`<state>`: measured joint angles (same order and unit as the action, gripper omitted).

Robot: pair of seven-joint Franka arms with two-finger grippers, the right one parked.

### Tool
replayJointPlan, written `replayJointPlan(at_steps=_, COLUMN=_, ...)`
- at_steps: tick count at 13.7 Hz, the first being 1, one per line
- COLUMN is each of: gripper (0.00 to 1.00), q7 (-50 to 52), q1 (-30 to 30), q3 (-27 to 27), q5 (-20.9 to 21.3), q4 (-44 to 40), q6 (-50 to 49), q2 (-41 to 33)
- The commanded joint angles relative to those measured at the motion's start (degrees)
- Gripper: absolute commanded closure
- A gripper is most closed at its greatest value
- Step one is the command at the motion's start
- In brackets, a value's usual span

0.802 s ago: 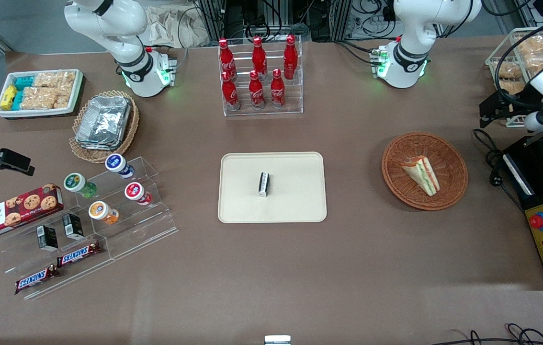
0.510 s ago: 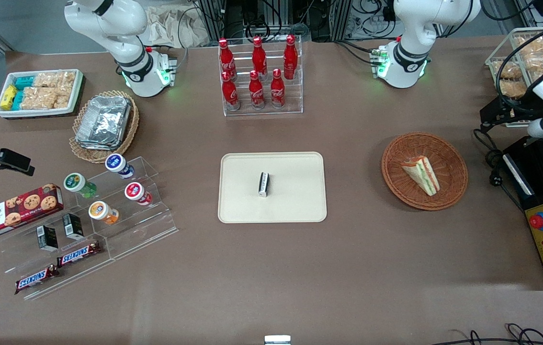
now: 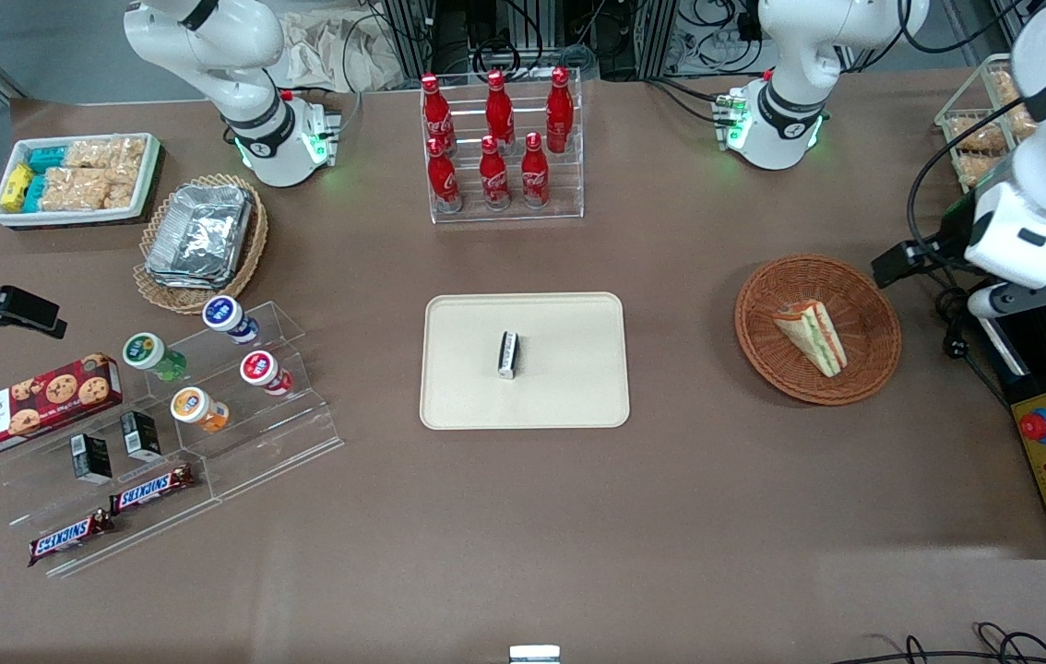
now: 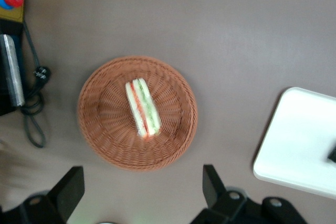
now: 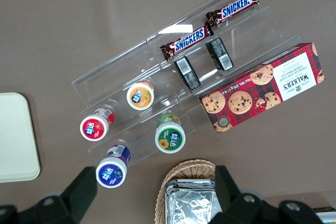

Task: Place sandwich from basket to tray
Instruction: 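Move the left gripper over the sandwich in the wicker basket, then lower the open left gripper around the wrapped sandwich and close it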

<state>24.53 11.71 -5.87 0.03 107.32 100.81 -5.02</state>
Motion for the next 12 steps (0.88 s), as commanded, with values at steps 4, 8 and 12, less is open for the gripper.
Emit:
replayJointPlan(at_steps=4, gripper=0.00, q7=17.8, q1=-0.2, q3=0.9, q5=2.2, q4=25.6, q6=18.6, q2=-9.6)
replayJointPlan(at_steps=8, gripper=0.00, q7=18.3, q1=-0.7, q3=0.6, q5=4.3, q4=36.8, q6=34.3, q2=-8.5)
replayJointPlan(at_steps=12, gripper=0.00, q7=20.1, q1=-0.7, q3=0.5, q5=5.0, q4=40.9, q6=43.8, q2=-4.5)
